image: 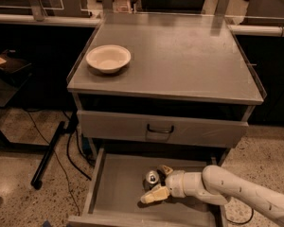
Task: Pick redbull can from middle drawer and place on counter
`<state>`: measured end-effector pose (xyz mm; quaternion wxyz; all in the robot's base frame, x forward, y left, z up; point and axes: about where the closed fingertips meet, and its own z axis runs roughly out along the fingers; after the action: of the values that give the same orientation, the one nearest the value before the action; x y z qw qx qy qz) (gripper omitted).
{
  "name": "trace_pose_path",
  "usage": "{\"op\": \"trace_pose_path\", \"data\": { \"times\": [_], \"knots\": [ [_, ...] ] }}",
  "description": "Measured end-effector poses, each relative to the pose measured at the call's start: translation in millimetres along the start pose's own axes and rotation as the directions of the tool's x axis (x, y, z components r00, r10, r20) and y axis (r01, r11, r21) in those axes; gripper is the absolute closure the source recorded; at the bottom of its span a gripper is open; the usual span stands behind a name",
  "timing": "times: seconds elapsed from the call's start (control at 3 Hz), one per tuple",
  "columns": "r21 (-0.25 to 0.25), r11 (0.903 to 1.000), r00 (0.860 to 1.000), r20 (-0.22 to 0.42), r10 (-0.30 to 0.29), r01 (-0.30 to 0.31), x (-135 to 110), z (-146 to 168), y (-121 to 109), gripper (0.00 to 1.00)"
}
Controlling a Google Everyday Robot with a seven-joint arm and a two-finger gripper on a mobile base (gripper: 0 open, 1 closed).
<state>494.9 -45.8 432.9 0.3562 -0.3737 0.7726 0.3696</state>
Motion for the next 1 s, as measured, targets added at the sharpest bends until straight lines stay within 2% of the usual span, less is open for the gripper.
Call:
{"op": "trace_pose_path", "data": {
  "times": [0.67, 1.0],
  "knots": [
    [-0.008, 0.9981, 0.998, 0.0, 0.061, -0.061, 16.6, 14.0, 3.1, 0.0],
    [-0.008, 0.9981, 0.998, 0.0, 0.061, -0.061, 16.6, 14.1, 3.1, 0.27]
  ]
}}
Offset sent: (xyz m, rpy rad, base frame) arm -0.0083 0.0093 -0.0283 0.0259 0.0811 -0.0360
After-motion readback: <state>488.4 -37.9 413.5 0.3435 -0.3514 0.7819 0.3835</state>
